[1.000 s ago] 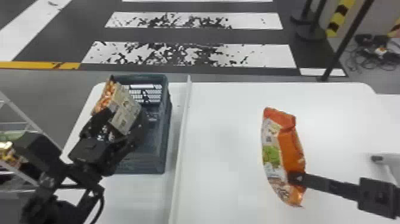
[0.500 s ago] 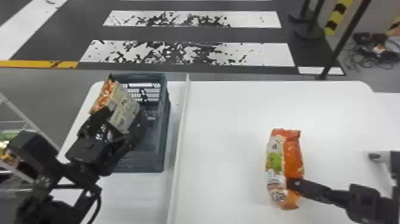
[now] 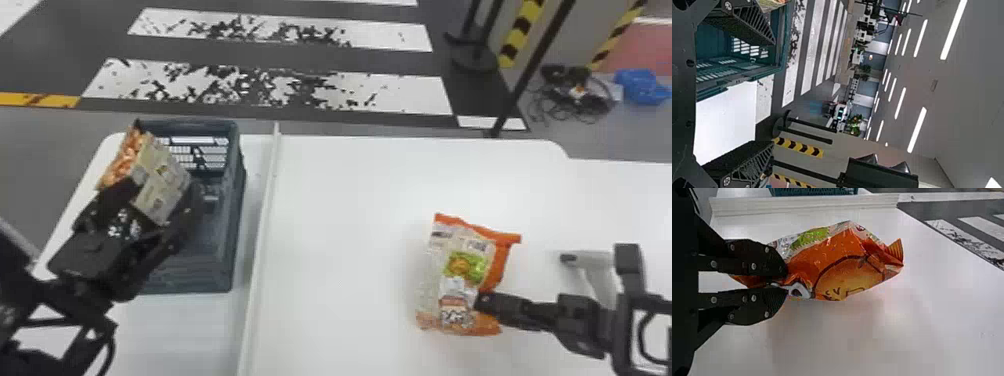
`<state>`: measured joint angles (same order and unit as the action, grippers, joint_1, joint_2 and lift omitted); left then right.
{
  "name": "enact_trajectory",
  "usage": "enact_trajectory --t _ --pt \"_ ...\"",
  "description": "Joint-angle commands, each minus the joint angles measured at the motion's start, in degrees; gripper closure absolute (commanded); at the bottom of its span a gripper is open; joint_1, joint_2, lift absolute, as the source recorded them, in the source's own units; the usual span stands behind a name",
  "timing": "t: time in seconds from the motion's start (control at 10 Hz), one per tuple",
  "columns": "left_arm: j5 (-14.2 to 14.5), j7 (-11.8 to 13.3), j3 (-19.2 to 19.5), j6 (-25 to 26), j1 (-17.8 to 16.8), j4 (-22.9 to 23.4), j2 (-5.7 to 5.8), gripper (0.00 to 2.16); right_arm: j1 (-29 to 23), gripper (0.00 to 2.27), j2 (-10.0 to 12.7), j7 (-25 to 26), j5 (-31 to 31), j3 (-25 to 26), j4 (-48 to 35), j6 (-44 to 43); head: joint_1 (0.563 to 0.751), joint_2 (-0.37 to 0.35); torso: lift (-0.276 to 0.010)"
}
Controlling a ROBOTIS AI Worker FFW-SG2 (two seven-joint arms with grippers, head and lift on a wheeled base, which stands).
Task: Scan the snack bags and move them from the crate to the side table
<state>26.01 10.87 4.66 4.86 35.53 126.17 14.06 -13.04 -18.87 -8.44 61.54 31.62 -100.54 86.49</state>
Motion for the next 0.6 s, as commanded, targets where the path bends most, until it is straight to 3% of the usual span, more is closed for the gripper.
enact_trajectory --t 0.0,0.3,0.5 --pt "0.0 0.12 0.0 0.02 -0.02 0.04 0.0 0.1 0.48 0.0 -2.49 -0.26 -4.23 -0.94 -0.18 -3.03 0.695 -0.106 -0.087" --pt "0.0 0.38 0.09 0.02 0.33 0.04 0.18 0.1 -2.42 0.02 -3.37 -12.22 -14.43 -0.86 -1.68 -22.19 0.695 -0.185 -0.087" --pt "-0.18 0.29 0.09 0.02 0.51 0.22 0.09 0.1 -7.61 0.08 -2.49 -16.44 -14.43 -0.5 -6.42 -33.44 0.695 -0.223 -0.087"
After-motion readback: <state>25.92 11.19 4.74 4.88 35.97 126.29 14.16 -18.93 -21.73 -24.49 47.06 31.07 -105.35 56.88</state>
